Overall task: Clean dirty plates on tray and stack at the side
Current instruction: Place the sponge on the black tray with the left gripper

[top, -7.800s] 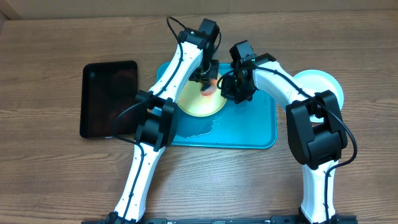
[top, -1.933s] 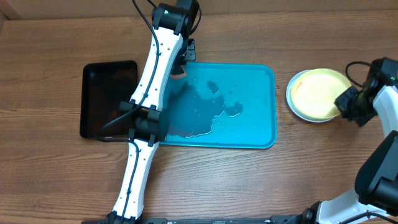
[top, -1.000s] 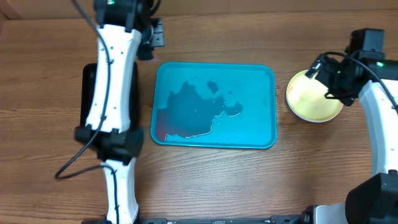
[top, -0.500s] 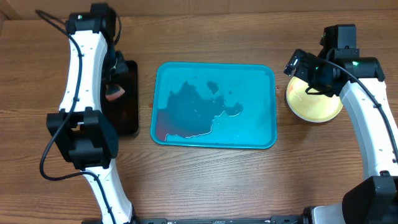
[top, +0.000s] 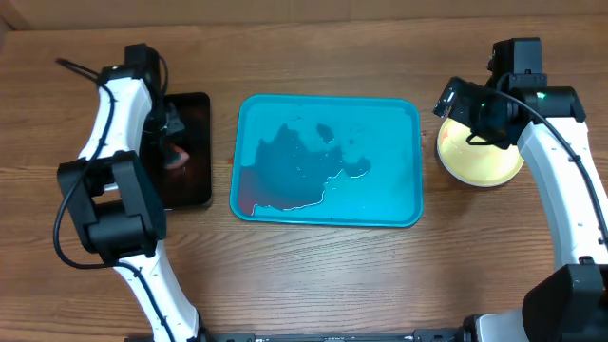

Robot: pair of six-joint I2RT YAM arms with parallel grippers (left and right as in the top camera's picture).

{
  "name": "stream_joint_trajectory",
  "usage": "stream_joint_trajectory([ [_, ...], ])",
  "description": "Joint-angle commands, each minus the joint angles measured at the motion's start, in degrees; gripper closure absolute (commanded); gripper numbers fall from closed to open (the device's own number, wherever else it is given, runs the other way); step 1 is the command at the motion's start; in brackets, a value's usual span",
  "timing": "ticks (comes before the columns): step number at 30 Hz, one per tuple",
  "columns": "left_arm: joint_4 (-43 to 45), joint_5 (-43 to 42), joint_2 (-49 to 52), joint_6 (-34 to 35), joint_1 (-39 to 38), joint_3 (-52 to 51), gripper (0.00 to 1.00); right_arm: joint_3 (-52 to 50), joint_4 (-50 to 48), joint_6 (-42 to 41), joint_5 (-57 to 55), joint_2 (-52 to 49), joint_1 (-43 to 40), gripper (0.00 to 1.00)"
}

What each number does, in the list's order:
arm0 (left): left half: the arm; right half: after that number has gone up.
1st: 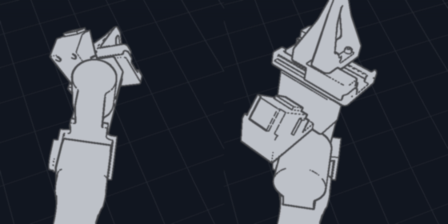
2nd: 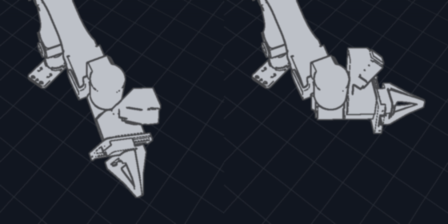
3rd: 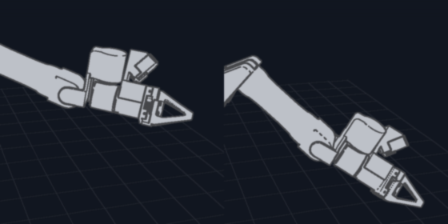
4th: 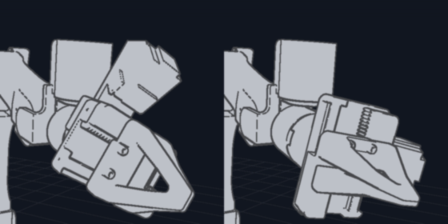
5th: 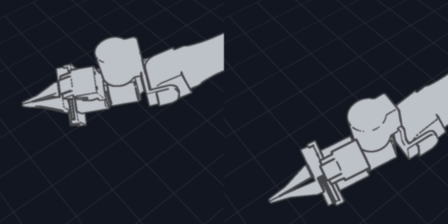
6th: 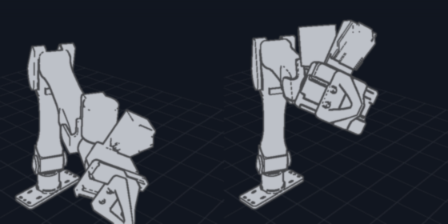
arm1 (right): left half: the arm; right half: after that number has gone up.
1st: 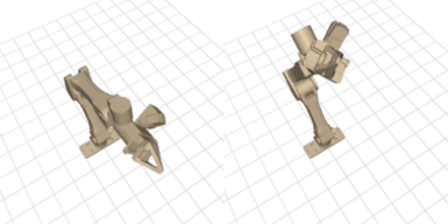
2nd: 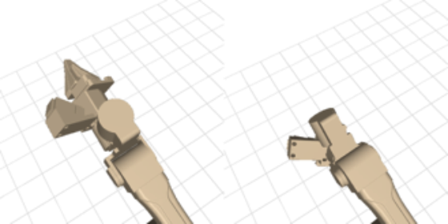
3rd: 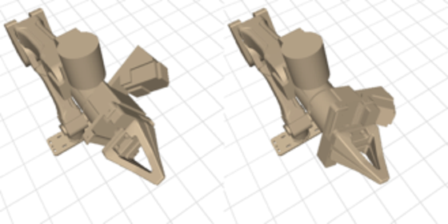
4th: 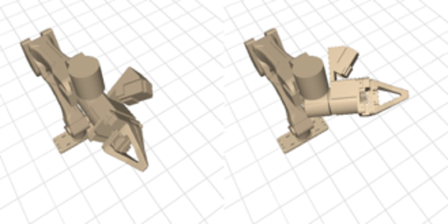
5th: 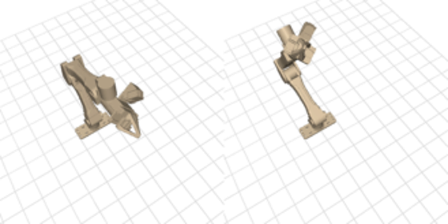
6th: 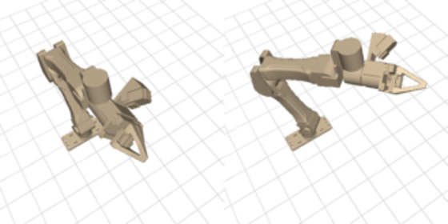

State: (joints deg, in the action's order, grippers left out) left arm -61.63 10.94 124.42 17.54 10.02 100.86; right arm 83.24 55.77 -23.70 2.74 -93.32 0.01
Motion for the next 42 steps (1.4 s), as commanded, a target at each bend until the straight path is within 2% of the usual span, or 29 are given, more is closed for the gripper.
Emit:
stream_joint_trajectory([
  [1,-0.8,-0.5,0.0,-2.9,0.7,-0.2,0.15,0.3,0.0,1.7,-0.5,-0.2,0.0,0.0],
  [2,-1.6,-0.2,0.0,-3.0,0.7,0.2,0.05,0.3,0.0,1.7,-0.5,-0.2,0.0,0.0],
  [3,-2.8,0.2,0.0,-3.0,0.7,0.9,0.0,0.3,0.0,2.3,-0.5,-0.2,0.0,0.0],
  [10,-13.1,-0.2,-1.7,-0.7,-0.2,14.3,0.0,2.4,1.0,4.3,-0.5,-0.2,0.0,0.0],
  [14,-21.1,0.0,-4.6,-0.8,-2.3,25.4,0.0,7.0,6.1,5.0,-0.6,0.0,0.0,0.0],
  [18,-24.7,-0.1,-8.3,-0.8,-4.4,31.4,0.0,13.0,13.0,8.3,-0.6,0.4,0.0,0.0],
  [22,-24.7,0.0,-12.0,-0.8,-6.2,31.7,0.0,20.5,22.1,10.7,-0.6,1.2,0.0,0.0],
  [32,-22.1,-0.1,-12.2,-0.8,-6.3,31.7,0.0,37.8,41.0,10.7,-0.7,3.7,0.0,0.0],
  [42,-22.1,-0.1,-12.2,-0.8,-6.3,31.7,0.01,39.5,41.2,10.0,11.8,14.7,0.0,0.0],
])
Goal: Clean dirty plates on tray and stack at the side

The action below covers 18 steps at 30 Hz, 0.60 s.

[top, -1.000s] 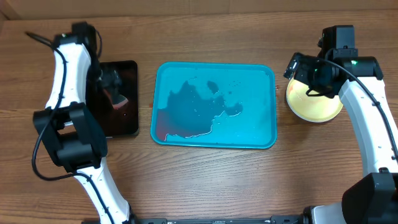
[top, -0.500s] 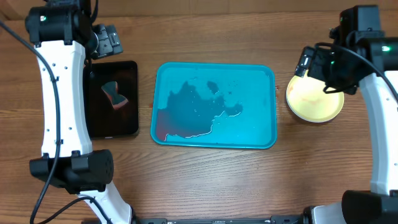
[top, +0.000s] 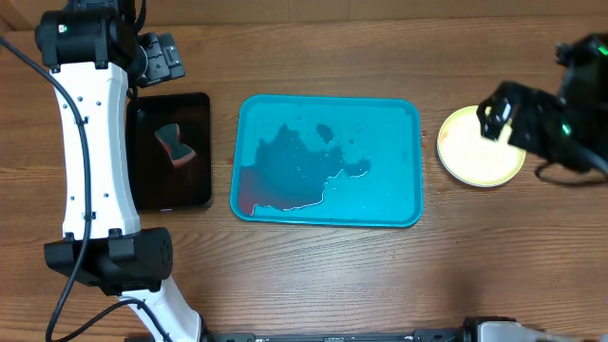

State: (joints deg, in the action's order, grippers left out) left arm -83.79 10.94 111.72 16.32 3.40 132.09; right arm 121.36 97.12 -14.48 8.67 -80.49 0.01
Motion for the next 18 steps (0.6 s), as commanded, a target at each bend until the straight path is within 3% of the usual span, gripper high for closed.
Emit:
stream_joint_trajectory([
  [1,0.1,-0.1,0.5,0.4,0.3,0.4,0.0,1.4,-0.1,0.8,5.9,2.3,0.0,0.0],
  [4,0.1,-0.1,0.5,0.4,0.3,0.4,0.0,1.4,-0.1,0.8,5.8,3.2,0.0,0.0],
  [9,0.1,-0.1,0.5,0.4,0.3,0.4,0.0,1.3,-0.1,8.4,4.3,4.3,0.0,0.0],
  [18,0.1,-0.1,0.5,0.4,0.3,0.4,0.0,-0.2,-0.8,8.8,2.1,8.3,0.0,0.0],
])
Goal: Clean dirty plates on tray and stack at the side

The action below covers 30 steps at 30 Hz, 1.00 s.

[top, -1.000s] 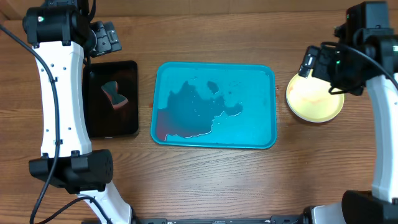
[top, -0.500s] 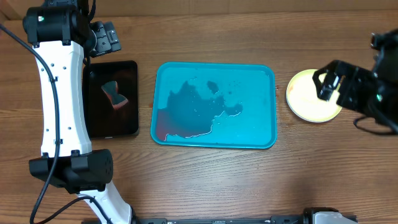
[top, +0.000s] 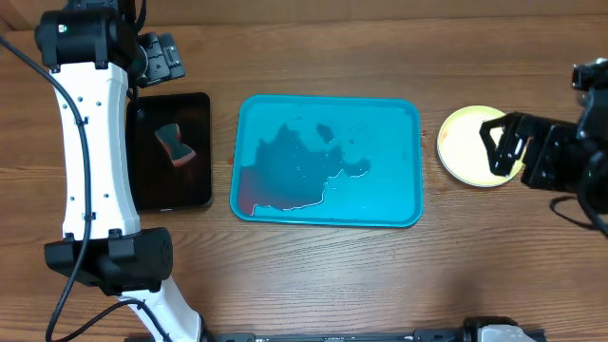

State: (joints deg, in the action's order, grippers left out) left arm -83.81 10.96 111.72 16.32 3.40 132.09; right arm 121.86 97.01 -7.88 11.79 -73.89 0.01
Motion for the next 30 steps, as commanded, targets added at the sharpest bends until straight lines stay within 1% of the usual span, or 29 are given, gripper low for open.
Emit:
stream_joint_trajectory([
  [1,0.1,-0.1,0.5,0.4,0.3,0.4,0.0,-1.8,-2.4,2.3,-2.0,2.4,0.0,0.0],
  [3,0.1,-0.1,0.5,0.4,0.3,0.4,0.0,-5.2,-7.2,4.4,-2.7,4.5,0.0,0.0],
  [5,0.1,-0.1,0.5,0.4,0.3,0.4,0.0,-10.8,-13.3,7.0,-2.7,7.5,0.0,0.0],
  [7,0.1,-0.1,0.5,0.4,0.3,0.4,0.0,-18.9,-21.1,9.3,-2.7,11.4,0.0,0.0],
  [19,0.1,-0.1,0.5,0.4,0.3,0.4,0.01,-74.9,-73.5,9.6,-1.9,36.7,0.0,0.0],
  [23,0.1,-0.1,0.5,0.4,0.3,0.4,0.0,-91.8,-88.9,9.2,-0.1,45.3,0.3,0.0],
  [27,0.1,-0.1,0.5,0.4,0.3,0.4,0.01,-103.7,-98.4,9.2,-0.4,53.0,1.8,0.0],
  [30,0.1,-0.1,0.5,0.4,0.3,0.4,0.0,-109.4,-101.4,9.2,-0.8,57.3,2.3,0.0],
])
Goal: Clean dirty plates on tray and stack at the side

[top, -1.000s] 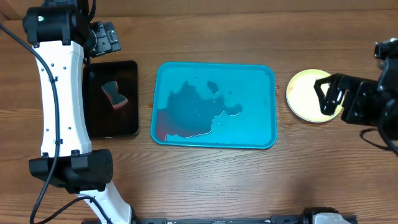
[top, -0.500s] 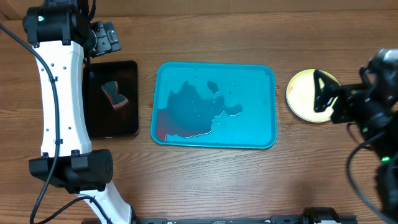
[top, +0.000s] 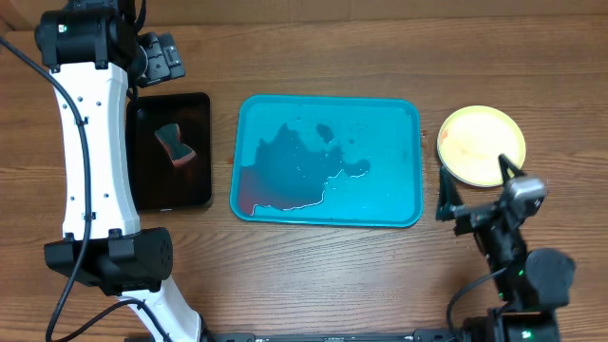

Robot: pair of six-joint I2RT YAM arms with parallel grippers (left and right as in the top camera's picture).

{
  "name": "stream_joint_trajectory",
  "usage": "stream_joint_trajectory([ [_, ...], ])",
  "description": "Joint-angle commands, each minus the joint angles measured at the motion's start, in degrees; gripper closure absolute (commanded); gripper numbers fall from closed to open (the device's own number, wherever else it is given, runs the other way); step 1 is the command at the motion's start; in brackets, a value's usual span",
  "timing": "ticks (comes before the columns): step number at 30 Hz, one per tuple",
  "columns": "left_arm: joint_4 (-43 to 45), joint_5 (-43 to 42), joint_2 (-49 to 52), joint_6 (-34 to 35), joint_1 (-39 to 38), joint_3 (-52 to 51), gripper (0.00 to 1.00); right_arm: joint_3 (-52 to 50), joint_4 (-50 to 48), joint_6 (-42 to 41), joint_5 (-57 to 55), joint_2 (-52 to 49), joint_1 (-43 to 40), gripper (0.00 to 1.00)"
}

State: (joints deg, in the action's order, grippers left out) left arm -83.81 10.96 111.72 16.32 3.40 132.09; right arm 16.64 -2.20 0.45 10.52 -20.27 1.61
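Observation:
One yellow plate point(top: 482, 145) lies flat on the table to the right of the blue tray point(top: 410, 161). The tray holds no plate, only a puddle with a reddish stain point(top: 249, 195) at its near left. A sponge point(top: 172, 142) lies in the black tray point(top: 195, 185) on the left. My left gripper point(top: 162, 57) is held behind the black tray and looks open with nothing in it. My right gripper point(top: 475, 185) stands just in front of the plate, its two fingers spread wide and empty.
The left arm's white links point(top: 90, 152) run along the table's left side next to the black tray. The right arm's base and joints point(top: 522, 271) fill the near right corner. Bare wood lies in front of the blue tray.
My right arm has moved from the table's right edge beside the plate to the near right corner, its open gripper now just in front of the plate. Left arm, sponge and plate are unchanged.
First my left gripper was down at the sponge in the black tray and my right gripper was over the yellow plate. Then the left arm was behind the tray with the sponge lying free, and the right gripper was off the plate, farther right, now in front.

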Motion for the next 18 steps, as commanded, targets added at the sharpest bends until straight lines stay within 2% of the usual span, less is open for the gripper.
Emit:
stream_joint_trajectory([
  [1,0.1,-0.1,0.5,0.4,0.3,0.4,0.0,-5.6,-2.9,0.9,0.5,4.7,0.7,0.0],
  [14,0.1,-0.1,0.5,0.4,0.3,0.4,0.0,-15.6,-3.6,0.9,0.5,16.5,0.7,0.0],
  [18,0.1,-0.1,0.5,0.4,0.3,0.4,0.0,-16.2,1.1,0.9,1.0,20.2,0.9,0.0],
])
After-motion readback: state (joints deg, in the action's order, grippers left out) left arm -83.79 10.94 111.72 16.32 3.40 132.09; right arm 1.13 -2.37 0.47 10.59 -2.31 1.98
